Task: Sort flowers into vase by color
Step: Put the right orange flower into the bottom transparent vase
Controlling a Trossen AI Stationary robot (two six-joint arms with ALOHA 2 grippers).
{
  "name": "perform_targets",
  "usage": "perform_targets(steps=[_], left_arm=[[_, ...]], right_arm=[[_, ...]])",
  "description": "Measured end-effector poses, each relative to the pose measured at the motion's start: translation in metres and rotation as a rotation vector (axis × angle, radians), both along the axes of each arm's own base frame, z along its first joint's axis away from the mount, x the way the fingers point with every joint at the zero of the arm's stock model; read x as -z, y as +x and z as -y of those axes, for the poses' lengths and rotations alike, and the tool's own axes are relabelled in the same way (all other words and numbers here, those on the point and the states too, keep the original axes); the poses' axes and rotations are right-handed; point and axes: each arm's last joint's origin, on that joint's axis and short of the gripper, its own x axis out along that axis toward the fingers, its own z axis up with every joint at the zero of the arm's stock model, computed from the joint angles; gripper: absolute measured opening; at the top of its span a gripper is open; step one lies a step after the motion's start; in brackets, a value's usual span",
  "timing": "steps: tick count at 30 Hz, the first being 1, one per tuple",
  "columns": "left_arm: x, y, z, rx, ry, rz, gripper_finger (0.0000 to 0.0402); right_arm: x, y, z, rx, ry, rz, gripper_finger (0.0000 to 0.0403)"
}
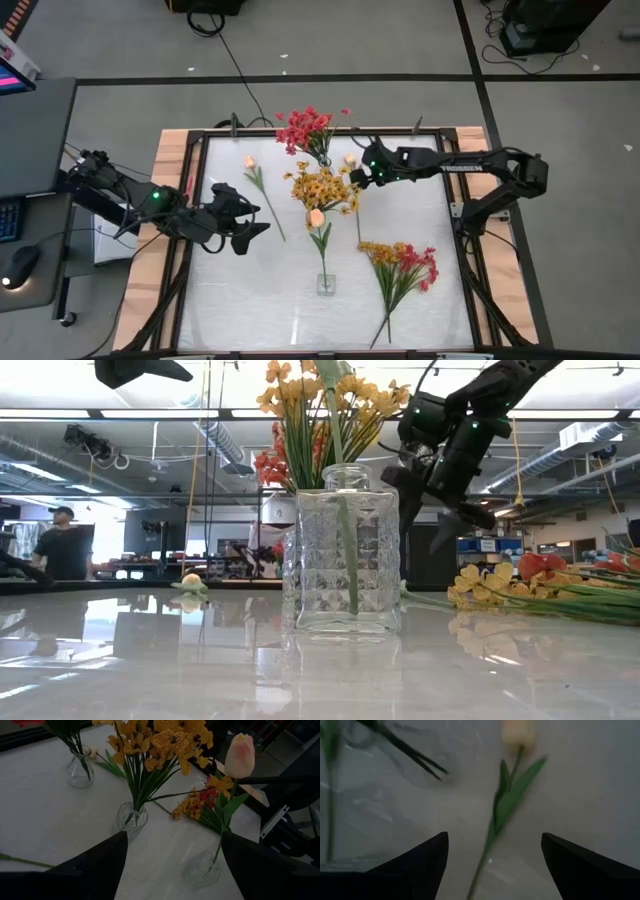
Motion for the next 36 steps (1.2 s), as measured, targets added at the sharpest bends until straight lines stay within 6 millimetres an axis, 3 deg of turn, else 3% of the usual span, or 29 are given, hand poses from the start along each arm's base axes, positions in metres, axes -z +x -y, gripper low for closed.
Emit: perform_targets(steps=[15, 28, 36], left_arm=[[0.0, 0.0, 0.0, 0.0, -0.003, 0.006, 0.0327], [-0.001, 0.001, 0.0, 0.0, -0.007, 0.013, 0.0327], [-0.001, 0.001, 0.0, 0.0, -0.007, 0.013, 0.0327]], right_arm=[[0.041, 0.024, -0.016, 0.023, 0.069, -0.063, 0.0326], [0.059, 0.032, -0.02, 0.025, 0.104, -0.088, 0.0293], [0.059, 0.032, -0.023, 0.017, 0.105, -0.1, 0.0275]])
